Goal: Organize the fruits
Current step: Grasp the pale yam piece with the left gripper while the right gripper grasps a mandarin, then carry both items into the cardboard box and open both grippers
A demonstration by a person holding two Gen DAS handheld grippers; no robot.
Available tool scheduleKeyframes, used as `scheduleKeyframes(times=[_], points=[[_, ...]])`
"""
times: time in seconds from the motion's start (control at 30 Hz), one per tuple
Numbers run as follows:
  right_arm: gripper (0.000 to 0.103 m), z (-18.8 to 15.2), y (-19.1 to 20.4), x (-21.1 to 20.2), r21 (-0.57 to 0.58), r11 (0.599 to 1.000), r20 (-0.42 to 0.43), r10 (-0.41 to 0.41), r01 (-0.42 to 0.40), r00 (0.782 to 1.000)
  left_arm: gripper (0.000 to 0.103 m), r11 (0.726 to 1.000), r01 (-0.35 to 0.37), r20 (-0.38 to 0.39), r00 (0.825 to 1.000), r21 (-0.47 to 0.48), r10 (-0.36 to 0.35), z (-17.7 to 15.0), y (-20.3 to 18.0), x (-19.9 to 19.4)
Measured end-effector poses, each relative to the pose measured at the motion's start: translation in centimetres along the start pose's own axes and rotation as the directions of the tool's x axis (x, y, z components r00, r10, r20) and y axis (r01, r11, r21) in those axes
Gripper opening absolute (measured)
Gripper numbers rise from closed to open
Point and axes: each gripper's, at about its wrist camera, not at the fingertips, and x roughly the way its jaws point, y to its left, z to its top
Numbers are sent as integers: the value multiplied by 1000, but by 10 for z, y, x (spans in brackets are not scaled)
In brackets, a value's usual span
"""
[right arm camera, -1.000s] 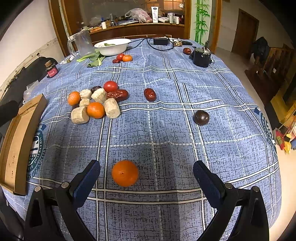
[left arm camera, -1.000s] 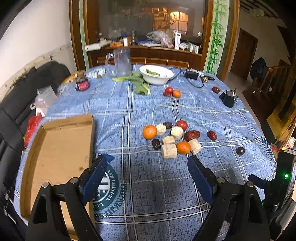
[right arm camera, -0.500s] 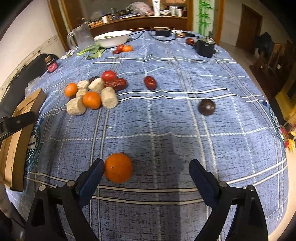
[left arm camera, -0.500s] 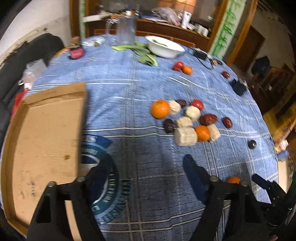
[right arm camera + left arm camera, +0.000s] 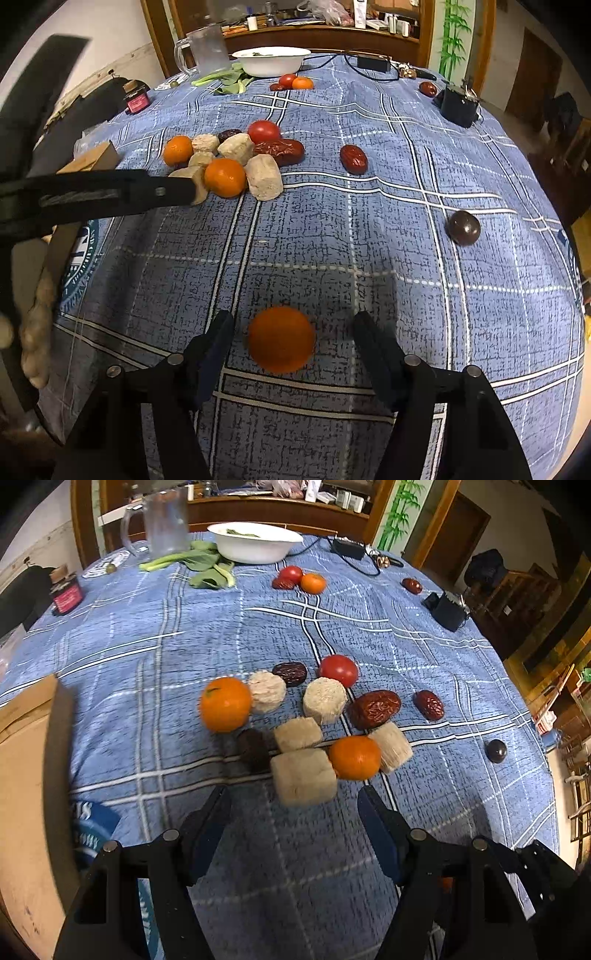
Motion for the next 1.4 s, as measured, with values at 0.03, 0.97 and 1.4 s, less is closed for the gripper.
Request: scheduleKeyframes(times=[0.03,0.97,1.4], points=[[69,1,1,1,-7,1000,0,-3,3,1000,68,1000,3,-5,1000,4,-3,2,-1,4],[35,81,136,-23,-192,934,26,311,-301,950,33,961,-139,131,976,-238,173,-18,171,-109],[36,141,297,50,-349,880,-41,328,-321,944,33,902,-255,21,960,-348,280,-34,299,-90]])
